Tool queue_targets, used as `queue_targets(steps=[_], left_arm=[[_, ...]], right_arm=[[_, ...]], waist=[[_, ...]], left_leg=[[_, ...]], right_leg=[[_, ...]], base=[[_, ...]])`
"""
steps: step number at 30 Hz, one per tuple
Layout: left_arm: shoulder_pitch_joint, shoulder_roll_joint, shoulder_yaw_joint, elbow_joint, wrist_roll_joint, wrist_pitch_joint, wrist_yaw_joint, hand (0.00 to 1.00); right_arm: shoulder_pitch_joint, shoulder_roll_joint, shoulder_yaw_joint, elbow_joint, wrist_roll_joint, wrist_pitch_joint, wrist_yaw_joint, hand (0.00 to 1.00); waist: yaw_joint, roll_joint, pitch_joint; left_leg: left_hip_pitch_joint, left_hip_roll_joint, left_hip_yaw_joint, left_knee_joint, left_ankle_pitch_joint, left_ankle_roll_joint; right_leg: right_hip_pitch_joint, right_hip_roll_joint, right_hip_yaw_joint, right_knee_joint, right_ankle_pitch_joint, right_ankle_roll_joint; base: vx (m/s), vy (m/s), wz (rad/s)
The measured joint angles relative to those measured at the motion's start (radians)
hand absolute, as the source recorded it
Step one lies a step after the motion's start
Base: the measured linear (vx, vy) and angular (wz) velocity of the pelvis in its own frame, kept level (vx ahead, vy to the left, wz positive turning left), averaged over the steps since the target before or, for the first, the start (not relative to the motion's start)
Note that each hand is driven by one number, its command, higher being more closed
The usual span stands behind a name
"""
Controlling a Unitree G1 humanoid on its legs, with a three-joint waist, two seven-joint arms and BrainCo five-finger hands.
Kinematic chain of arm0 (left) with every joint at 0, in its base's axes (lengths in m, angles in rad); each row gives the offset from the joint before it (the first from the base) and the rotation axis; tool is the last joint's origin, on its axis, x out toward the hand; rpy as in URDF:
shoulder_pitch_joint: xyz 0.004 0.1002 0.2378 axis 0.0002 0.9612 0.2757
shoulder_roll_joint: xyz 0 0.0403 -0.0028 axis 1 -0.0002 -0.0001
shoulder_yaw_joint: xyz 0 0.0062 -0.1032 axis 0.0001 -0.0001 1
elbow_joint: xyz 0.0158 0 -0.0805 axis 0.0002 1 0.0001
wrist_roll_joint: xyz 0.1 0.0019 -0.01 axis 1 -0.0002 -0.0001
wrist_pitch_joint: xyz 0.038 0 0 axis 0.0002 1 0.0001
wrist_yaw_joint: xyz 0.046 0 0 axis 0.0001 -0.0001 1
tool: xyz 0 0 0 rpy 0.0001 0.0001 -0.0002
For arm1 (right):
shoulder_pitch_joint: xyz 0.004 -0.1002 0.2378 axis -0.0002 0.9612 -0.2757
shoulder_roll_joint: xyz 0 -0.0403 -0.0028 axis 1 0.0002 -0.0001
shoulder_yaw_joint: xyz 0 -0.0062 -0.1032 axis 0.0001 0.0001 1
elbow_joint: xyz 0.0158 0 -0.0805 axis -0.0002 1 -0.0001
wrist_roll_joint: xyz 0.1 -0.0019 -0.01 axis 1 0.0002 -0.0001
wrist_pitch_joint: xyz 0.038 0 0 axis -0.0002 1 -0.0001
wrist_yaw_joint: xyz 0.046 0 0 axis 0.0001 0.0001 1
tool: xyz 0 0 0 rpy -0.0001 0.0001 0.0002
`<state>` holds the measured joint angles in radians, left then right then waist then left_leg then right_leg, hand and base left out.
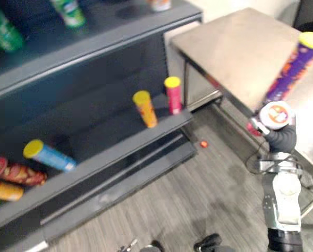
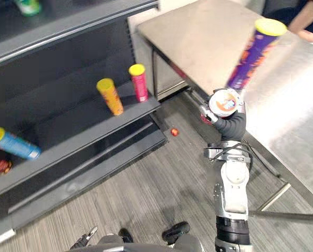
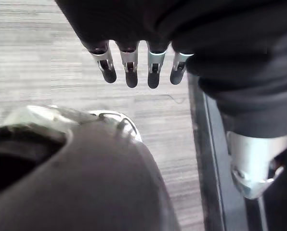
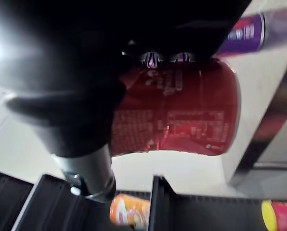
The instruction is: Put the gum and the chips on the shelf.
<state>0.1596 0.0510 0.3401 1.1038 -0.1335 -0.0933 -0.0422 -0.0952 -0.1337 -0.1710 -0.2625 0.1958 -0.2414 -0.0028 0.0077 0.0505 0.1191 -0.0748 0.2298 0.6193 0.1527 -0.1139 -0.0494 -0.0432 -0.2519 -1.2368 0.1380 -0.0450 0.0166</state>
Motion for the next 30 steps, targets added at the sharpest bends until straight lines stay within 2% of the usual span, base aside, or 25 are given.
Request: queue_targets(steps=[1, 3, 5, 6, 7, 8, 12, 17, 20, 23, 24, 26, 27, 28, 29, 30], left_arm=[[-0.001, 0.001, 0.0, 0.0, 0.002, 0.0, 0.001, 0.0], [-0.005, 0.002, 0.001, 0.002, 0.015, 0.008, 0.009, 0.0], [-0.006, 0.004, 0.002, 0.003, 0.027, 0.008, 0.019, 0.0], [-0.009, 0.014, 0.003, 0.003, 0.028, 0.008, 0.026, 0.0], [-0.008, 0.04, 0.055, 0.009, 0.021, 0.008, 0.028, 0.0], [-0.008, 0.036, 0.058, 0.009, 0.021, 0.008, 0.027, 0.0], [-0.008, 0.032, 0.062, 0.008, 0.021, 0.008, 0.027, 0.0], [-0.008, 0.03, 0.089, 0.007, 0.019, 0.008, 0.013, 0.0], [-0.023, 0.031, 0.086, -0.006, 0.016, 0.007, -0.002, 0.0], [-0.033, 0.031, 0.076, -0.015, -0.024, 0.003, -0.003, 0.0], [-0.033, 0.031, 0.062, -0.016, -0.029, 0.003, -0.003, 0.0], [-0.034, 0.031, 0.046, -0.021, -0.06, -0.001, -0.003, 0.0], [-0.036, 0.032, 0.025, -0.026, -0.06, -0.006, -0.001, 0.0], [-0.036, 0.033, -0.026, -0.03, -0.06, -0.012, 0.0, 0.0], [-0.038, 0.036, -0.047, -0.03, -0.06, -0.013, 0.002, 0.0], [-0.04, 0.048, -0.07, -0.027, -0.059, -0.014, 0.005, 0.0]], right_arm=[[-0.003, 0.0, 0.0, 0.0, 0.0, 0.0, -0.001, 1.0], [-0.006, 0.0, 0.0, -0.001, -0.005, 0.0, -0.012, 1.0], [-0.006, 0.0, 0.0, -0.001, -0.038, 0.0, -0.018, 1.0], [-0.001, 0.001, 0.002, 0.001, -0.058, 0.0, -0.027, 1.0], [0.033, 0.039, 0.022, 0.003, -0.081, 0.0, -0.031, 1.0], [0.043, 0.039, 0.023, 0.003, -0.081, 0.001, -0.03, 1.0], [0.055, 0.038, 0.024, 0.007, -0.081, 0.002, -0.03, 1.0], [0.059, 0.033, 0.044, 0.041, -0.077, 0.003, 0.011, 1.0], [0.046, 0.031, 0.098, 0.086, -0.077, 0.017, 0.012, 1.0], [0.023, 0.019, 0.164, 0.102, -0.077, 0.02, 0.016, 1.0], [0.014, 0.013, 0.193, 0.102, -0.077, 0.019, 0.023, 1.0], [-0.004, 0.013, 0.227, 0.102, -0.078, 0.019, 0.037, 1.0], [-0.008, 0.015, 0.239, 0.102, -0.078, 0.02, 0.042, 1.0], [-0.005, 0.007, 0.235, 0.104, -0.079, 0.02, 0.055, 1.0], [0.004, 0.007, 0.235, 0.105, -0.079, 0.02, 0.057, 1.0], [0.024, 0.007, 0.236, 0.105, -0.078, 0.021, 0.062, 1.0]], waist=[[0.0, -0.003, -0.002], [0.015, -0.01, 0.001], [0.021, -0.019, 0.003], [0.022, -0.03, 0.01], [0.026, -0.086, 0.011], [0.026, -0.09, 0.012], [0.028, -0.09, 0.012], [0.031, -0.09, 0.012], [0.035, -0.091, 0.013], [0.064, -0.087, 0.02], [0.08, -0.082, 0.023], [0.085, -0.073, 0.024], [0.083, -0.073, 0.033], [0.071, -0.051, 0.045], [0.06, -0.038, 0.052], [0.049, -0.035, 0.056]], left_leg=[[-0.007, -0.01, -0.002, -0.01, 0.0, 0.0], [-0.005, -0.052, -0.006, -0.031, 0.002, 0.003], [0.005, -0.076, -0.004, -0.031, 0.005, 0.007], [0.017, -0.088, -0.005, -0.032, 0.006, 0.01], [0.045, -0.11, -0.004, -0.091, 0.018, 0.027], [0.049, -0.114, -0.004, -0.103, 0.023, 0.029], [0.063, -0.128, -0.003, -0.152, 0.05, 0.031], [0.076, -0.127, -0.008, -0.184, 0.07, 0.027], [0.01, -0.092, -0.033, -0.054, 0.022, 0.031], [-0.049, -0.03, -0.053, 0.118, -0.04, 0.039], [-0.059, -0.014, -0.059, 0.152, -0.068, 0.039], [-0.078, -0.01, -0.102, 0.167, -0.121, 0.041], [-0.094, -0.032, -0.147, 0.165, -0.127, 0.052], [-0.101, -0.052, -0.209, 0.169, -0.129, 0.078], [-0.104, -0.055, -0.244, 0.166, -0.126, 0.084], [-0.102, -0.078, -0.313, 0.15, -0.119, 0.096]], right_leg=[[-0.004, -0.012, -0.013, 0.012, 0.002, 0.0], [-0.004, -0.08, -0.029, 0.078, 0.008, 0.0], [0.001, -0.117, -0.02, 0.112, 0.012, 0.005], [0.013, -0.132, -0.015, 0.117, 0.027, 0.004], [0.012, -0.118, 0.034, 0.082, 0.054, 0.01], [0.012, -0.114, 0.041, 0.073, 0.059, 0.009], [0.011, -0.108, 0.063, 0.063, 0.062, 0.012], [0.013, -0.089, 0.066, 0.048, 0.062, 0.013], [0.018, -0.092, 0.06, 0.047, 0.073, 0.017], [0.048, -0.068, 0.066, 0.013, 0.115, 0.01], [0.065, -0.057, 0.082, 0.005, 0.132, 0.022], [0.063, -0.053, 0.145, 0.027, 0.142, 0.035], [0.029, -0.098, 0.282, 0.118, 0.148, 0.024], [-0.055, -0.13, 0.523, 0.268, 0.146, -0.033], [-0.083, -0.107, 0.656, 0.289, 0.104, -0.006], [-0.098, -0.043, 0.859, 0.265, 0.027, 0.026]], base=[[-0.11, 0.271, 0.66], [-0.07, 0.275, 0.33], [-0.05, 0.248, 0.09], [-0.11, 0.323, 0.03], [-0.11, 0.253, 0.01], [-0.1, 0.172, -0.06], [-0.01, 0.023, -0.01], [0.03, -0.001, 0.02], [0.05, 0.001, 0.26], [0.02, 0.068, 0.21], [-0.03, 0.117, 0.26], [-0.03, 0.153, 0.45], [0.0, 0.244, 0.92], [0.02, 0.278, 1.13], [0.08, 0.249, 1.51], [0.09, 0.14, 1.79]])
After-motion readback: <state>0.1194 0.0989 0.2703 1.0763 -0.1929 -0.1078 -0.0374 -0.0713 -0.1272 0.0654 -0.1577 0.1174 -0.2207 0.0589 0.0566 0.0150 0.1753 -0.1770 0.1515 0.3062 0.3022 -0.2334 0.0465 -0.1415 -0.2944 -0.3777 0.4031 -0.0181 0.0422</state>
